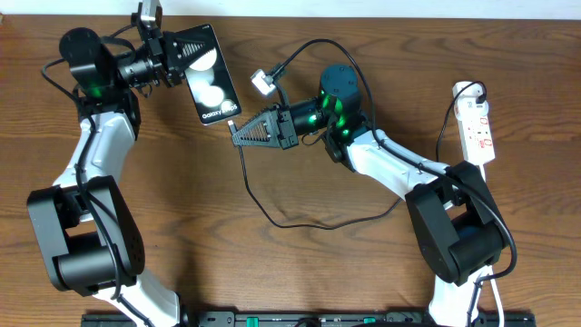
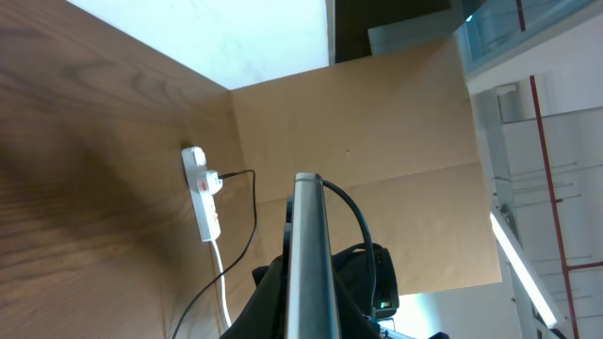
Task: Plug charger to phone and switch on socket
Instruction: 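Align the plug with the phone's bottom port using the right gripper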
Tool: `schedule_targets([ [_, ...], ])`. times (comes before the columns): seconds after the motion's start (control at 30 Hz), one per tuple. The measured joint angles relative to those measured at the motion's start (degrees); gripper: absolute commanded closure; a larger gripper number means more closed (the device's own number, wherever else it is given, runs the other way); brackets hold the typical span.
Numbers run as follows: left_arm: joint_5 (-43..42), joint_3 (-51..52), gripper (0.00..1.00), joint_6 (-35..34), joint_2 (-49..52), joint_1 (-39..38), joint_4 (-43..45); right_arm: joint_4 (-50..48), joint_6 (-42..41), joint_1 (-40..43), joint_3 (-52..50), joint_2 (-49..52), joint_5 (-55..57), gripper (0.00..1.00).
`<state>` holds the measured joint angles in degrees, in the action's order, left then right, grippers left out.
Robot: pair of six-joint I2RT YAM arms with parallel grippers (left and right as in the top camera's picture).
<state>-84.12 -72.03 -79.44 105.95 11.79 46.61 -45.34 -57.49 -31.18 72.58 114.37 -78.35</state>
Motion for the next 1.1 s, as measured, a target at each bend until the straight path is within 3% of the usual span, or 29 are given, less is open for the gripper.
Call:
schedule_targets([
  [1.1, 2.2, 0.0, 0.93, 0.0, 0.0, -2.0, 0.0, 0.0, -0.4, 0.0, 0.0, 0.0, 1.0, 0.99],
])
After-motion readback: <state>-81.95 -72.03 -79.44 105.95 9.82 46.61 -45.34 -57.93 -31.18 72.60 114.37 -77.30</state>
